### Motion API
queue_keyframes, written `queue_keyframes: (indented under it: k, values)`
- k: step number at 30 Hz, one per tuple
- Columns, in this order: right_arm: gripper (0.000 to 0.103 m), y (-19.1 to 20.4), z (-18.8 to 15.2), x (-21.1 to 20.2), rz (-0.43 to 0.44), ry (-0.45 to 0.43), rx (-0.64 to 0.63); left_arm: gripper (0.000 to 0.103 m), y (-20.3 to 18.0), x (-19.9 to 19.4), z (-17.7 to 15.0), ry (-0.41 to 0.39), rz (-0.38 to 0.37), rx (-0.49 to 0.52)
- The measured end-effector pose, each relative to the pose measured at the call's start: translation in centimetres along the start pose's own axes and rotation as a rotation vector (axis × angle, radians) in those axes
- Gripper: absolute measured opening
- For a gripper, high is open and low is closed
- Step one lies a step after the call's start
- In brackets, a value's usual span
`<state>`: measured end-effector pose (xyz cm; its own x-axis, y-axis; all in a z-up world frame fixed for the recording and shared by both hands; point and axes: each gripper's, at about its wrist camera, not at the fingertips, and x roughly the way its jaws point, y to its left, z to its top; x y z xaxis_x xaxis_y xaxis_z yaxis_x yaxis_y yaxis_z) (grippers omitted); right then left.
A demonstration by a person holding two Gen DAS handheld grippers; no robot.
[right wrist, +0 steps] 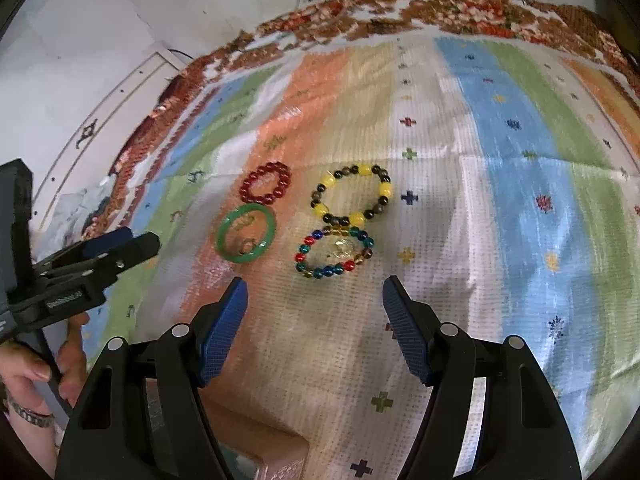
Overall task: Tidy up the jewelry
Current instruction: 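Move left tool to green bangle while right tool approaches multicolour bracelet, then close left tool on green bangle rim while right tool grasps multicolour bracelet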
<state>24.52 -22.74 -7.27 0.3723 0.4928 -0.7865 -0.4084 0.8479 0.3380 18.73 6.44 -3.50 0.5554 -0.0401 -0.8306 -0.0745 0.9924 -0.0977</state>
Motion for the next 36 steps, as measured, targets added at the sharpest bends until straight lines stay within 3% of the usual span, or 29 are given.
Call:
queue_keyframes:
  k: [18,28,36]
  values:
    - [0.070,-1.1,1.4,4.5,-0.048,0.099,0.034,0.078,-0.2,4.7,1.5,0.090,0.026,0.023]
    - [0.070,-1.1,2.3,6.4,-0.056,0.124,0.029,0.077,1.1,7.3,2.2,0.143,0.048,-0.020]
    - [0.070,-0.8,2.6,8.1,-0.083,0.150,0.008,0.068,2.0,9.3,2.6,0.183,0.063,-0.037]
